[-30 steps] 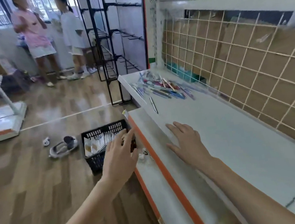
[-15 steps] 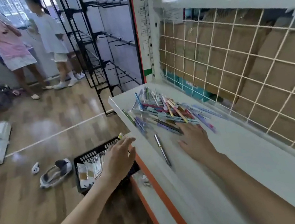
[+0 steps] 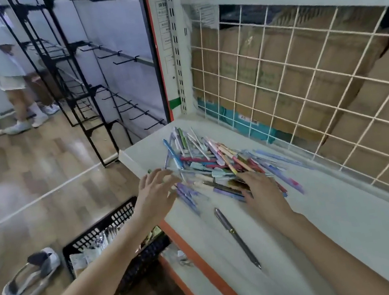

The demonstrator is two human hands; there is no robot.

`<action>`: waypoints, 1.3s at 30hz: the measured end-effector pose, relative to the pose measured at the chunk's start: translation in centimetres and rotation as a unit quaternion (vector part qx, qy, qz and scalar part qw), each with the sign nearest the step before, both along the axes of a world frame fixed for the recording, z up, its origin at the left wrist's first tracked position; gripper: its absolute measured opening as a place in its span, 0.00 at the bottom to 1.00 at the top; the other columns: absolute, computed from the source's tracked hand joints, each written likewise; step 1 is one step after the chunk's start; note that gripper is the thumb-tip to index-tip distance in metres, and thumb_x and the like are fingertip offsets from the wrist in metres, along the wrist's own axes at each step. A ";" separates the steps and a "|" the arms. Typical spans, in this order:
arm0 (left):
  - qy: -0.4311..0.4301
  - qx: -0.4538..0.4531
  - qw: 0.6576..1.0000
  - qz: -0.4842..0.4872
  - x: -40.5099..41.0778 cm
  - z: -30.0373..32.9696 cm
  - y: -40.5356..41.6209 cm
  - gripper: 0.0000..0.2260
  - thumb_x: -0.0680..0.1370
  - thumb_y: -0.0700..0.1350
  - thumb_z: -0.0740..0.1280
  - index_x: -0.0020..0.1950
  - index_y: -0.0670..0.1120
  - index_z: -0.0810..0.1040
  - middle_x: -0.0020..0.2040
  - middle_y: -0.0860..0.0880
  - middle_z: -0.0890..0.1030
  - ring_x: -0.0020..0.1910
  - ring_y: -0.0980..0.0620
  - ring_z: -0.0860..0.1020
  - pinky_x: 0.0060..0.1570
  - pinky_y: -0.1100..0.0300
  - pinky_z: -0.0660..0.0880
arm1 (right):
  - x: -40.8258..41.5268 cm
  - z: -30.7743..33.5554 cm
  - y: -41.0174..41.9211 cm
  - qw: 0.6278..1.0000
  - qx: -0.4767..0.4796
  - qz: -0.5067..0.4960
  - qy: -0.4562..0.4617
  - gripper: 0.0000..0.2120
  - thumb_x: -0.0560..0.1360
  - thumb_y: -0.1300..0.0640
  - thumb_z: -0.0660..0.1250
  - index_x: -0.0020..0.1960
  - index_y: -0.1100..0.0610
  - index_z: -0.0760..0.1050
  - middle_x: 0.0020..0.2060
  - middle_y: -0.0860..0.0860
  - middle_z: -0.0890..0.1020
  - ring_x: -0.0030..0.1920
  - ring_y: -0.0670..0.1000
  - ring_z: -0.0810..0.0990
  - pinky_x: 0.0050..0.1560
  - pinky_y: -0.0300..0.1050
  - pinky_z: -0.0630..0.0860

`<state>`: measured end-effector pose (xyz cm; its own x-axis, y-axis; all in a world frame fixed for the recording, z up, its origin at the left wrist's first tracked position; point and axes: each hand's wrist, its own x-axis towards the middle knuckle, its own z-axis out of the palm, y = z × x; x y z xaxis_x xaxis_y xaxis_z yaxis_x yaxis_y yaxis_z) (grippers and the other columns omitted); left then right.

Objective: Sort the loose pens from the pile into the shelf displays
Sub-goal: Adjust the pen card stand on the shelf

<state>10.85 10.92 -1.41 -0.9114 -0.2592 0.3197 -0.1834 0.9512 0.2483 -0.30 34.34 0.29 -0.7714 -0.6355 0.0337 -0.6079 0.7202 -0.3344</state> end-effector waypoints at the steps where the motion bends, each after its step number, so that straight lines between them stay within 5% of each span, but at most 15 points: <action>1: -0.006 -0.005 1.000 -0.016 -0.4 -0.3 -0.9 0.12 0.72 0.41 0.72 0.54 0.52 0.81 0.58 0.50 0.79 0.62 0.46 0.74 0.62 0.48 0.64 | -0.2 -0.1 -0.3 1.000 0.005 -0.011 0.007 0.21 0.79 0.58 0.58 0.71 0.52 0.64 0.69 0.50 0.69 0.69 0.51 0.65 0.69 0.49 0.62; 15: -0.122 0.053 0.975 -0.177 -5.1 1.2 -7.3 0.09 0.76 0.49 0.67 0.56 0.52 0.79 0.56 0.54 0.78 0.55 0.54 0.76 0.52 0.64 0.65 | -1.3 0.6 -2.9 0.995 0.033 -0.094 0.001 0.09 0.78 0.57 0.62 0.56 0.51 0.77 0.59 0.49 0.74 0.64 0.51 0.67 0.64 0.47 0.59; 19: -0.077 0.195 0.959 -0.189 -5.4 2.0 -7.1 0.12 0.73 0.47 0.71 0.55 0.54 0.78 0.45 0.58 0.79 0.41 0.64 0.76 0.42 0.73 0.68 | -1.1 1.0 -3.4 0.994 -0.017 -0.111 -0.009 0.07 0.77 0.58 0.63 0.53 0.52 0.78 0.56 0.49 0.77 0.60 0.51 0.72 0.64 0.47 0.64; 24: -0.012 0.356 0.914 -0.192 -5.6 4.0 -6.2 0.17 0.69 0.50 0.73 0.58 0.56 0.76 0.44 0.56 0.81 0.42 0.61 0.78 0.43 0.72 0.72 | -0.1 2.3 -5.2 0.977 -0.162 -0.129 -0.044 0.06 0.77 0.60 0.64 0.52 0.55 0.78 0.49 0.48 0.79 0.48 0.45 0.74 0.47 0.33 0.65; 27: 0.028 0.509 0.837 -0.198 -5.7 5.1 -4.8 0.19 0.72 0.39 0.72 0.59 0.54 0.74 0.40 0.48 0.83 0.38 0.51 0.81 0.40 0.65 0.76 | 0.6 2.9 -6.1 0.953 -0.249 -0.157 -0.067 0.06 0.76 0.61 0.65 0.50 0.53 0.78 0.44 0.44 0.78 0.43 0.40 0.75 0.43 0.26 0.67; 30: 0.054 0.608 0.769 -0.189 -6.3 5.7 -3.1 0.18 0.73 0.33 0.69 0.57 0.51 0.74 0.37 0.51 0.84 0.38 0.54 0.82 0.39 0.65 0.77 | 1.5 3.4 -6.2 0.928 -0.313 -0.180 -0.094 0.06 0.75 0.62 0.66 0.48 0.52 0.77 0.43 0.43 0.79 0.43 0.39 0.76 0.43 0.23 0.68; 35: 0.066 0.637 0.742 -0.198 -7.5 6.1 0.5 0.17 0.73 0.34 0.69 0.50 0.57 0.78 0.46 0.48 0.84 0.43 0.49 0.82 0.50 0.50 0.79 | 3.1 4.0 -4.2 0.824 -0.474 -0.232 -0.206 0.06 0.74 0.67 0.67 0.46 0.57 0.79 0.38 0.49 0.81 0.37 0.42 0.79 0.41 0.33 0.75; 39: 0.044 0.665 0.698 -0.262 -7.8 6.8 4.7 0.16 0.74 0.32 0.67 0.58 0.49 0.74 0.42 0.51 0.84 0.45 0.50 0.82 0.42 0.57 0.81 | 4.7 4.3 -1.1 0.743 -0.565 -0.267 -0.241 0.08 0.74 0.68 0.64 0.47 0.59 0.79 0.37 0.55 0.80 0.37 0.49 0.78 0.43 0.39 0.77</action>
